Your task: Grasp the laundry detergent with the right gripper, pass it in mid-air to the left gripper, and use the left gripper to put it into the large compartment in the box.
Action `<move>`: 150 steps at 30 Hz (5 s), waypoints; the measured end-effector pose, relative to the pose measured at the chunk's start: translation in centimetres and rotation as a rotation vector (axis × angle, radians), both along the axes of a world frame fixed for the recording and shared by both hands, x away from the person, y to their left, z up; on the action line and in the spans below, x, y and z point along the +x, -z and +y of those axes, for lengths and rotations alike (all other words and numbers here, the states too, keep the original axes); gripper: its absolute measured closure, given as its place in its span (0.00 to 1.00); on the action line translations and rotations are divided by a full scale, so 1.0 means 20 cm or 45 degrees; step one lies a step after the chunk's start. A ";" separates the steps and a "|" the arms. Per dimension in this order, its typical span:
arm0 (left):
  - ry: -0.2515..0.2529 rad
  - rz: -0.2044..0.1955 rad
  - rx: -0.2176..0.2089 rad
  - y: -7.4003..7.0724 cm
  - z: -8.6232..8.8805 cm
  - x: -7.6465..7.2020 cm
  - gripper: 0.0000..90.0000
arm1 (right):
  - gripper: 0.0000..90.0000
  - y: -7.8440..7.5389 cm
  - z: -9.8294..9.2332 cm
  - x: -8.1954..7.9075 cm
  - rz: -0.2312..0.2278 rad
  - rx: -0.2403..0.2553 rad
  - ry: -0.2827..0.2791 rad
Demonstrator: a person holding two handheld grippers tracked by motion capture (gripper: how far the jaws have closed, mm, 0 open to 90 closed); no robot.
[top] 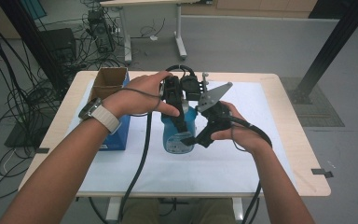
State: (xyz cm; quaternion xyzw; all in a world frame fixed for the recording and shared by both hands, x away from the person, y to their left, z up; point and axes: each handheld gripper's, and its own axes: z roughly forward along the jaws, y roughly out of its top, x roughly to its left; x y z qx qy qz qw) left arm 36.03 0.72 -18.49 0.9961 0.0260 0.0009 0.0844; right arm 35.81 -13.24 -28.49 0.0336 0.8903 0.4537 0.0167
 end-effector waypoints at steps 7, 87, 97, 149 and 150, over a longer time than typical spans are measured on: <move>-0.030 0.002 0.015 -0.01 0.01 -0.01 0.42 | 0.11 0.01 -0.16 -0.01 0.054 -0.129 0.112; -1.089 -0.224 0.084 -0.46 0.36 0.11 0.42 | 0.13 -0.03 -0.46 0.07 0.057 -0.730 0.329; -1.239 -0.261 0.062 -0.53 0.45 0.15 0.42 | 0.13 -0.02 -0.45 0.09 0.058 -0.736 0.322; -1.712 -0.158 0.044 -0.66 0.86 0.32 0.42 | 0.14 -0.03 -0.45 0.19 0.081 -0.795 0.313; -1.718 -0.160 0.039 -0.66 0.87 0.32 0.42 | 0.14 -0.02 -0.45 0.19 0.080 -0.792 0.309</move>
